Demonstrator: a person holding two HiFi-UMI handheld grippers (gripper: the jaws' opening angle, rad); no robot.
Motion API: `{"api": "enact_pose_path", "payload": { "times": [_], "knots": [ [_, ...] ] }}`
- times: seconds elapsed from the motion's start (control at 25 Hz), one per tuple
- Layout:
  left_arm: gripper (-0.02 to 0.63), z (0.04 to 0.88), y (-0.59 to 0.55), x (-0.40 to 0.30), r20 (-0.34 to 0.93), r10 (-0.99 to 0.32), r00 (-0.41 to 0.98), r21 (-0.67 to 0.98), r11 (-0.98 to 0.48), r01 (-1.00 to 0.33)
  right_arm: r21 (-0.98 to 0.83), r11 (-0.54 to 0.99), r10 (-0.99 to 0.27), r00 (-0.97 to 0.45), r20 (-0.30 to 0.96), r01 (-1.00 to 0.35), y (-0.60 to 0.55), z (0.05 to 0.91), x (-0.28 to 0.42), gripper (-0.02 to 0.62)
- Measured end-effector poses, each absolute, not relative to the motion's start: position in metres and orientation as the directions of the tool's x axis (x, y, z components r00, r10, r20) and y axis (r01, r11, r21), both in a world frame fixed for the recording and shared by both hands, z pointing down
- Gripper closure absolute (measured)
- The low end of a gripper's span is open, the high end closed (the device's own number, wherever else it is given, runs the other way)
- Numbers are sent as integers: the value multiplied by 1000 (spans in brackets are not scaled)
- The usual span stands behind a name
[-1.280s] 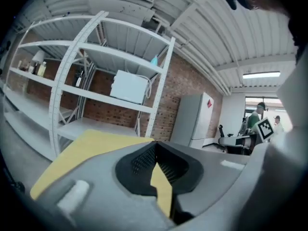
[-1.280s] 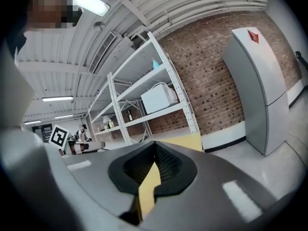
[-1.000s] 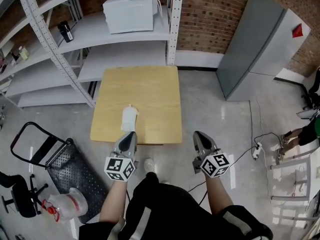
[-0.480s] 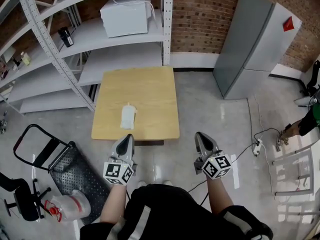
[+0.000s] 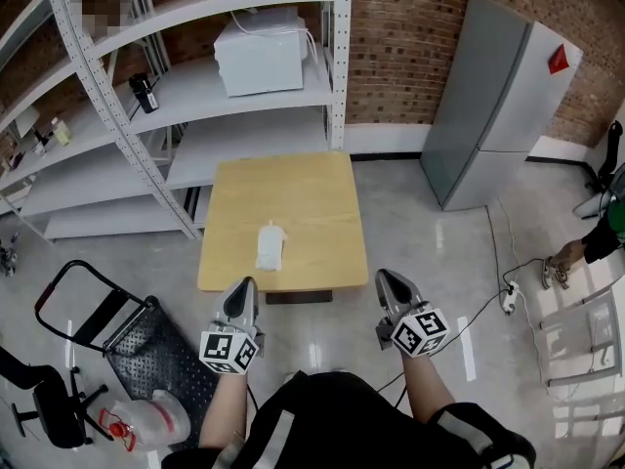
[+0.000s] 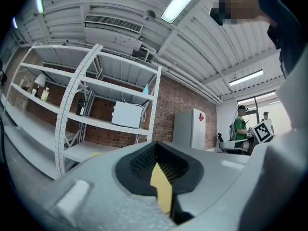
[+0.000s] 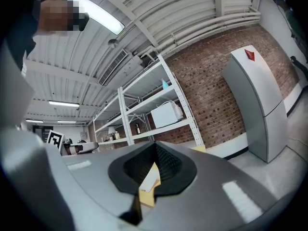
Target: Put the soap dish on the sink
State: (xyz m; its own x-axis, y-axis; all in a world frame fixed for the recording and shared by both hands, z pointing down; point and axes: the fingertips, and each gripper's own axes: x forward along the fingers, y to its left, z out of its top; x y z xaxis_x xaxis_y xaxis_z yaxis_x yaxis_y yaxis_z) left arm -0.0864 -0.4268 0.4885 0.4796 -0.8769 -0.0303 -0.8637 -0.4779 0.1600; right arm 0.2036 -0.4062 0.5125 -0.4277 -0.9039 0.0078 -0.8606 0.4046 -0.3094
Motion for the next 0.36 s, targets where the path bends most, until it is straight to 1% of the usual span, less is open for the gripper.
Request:
{"api": "enact_pose_path", "payload": {
  "times": [0.36],
  "knots": [
    [601, 499, -429, -110, -12, -881, 474, 173, -468, -867, -291, 409, -903, -429, 4, -865, -408, 505, 183, 591]
  ]
}}
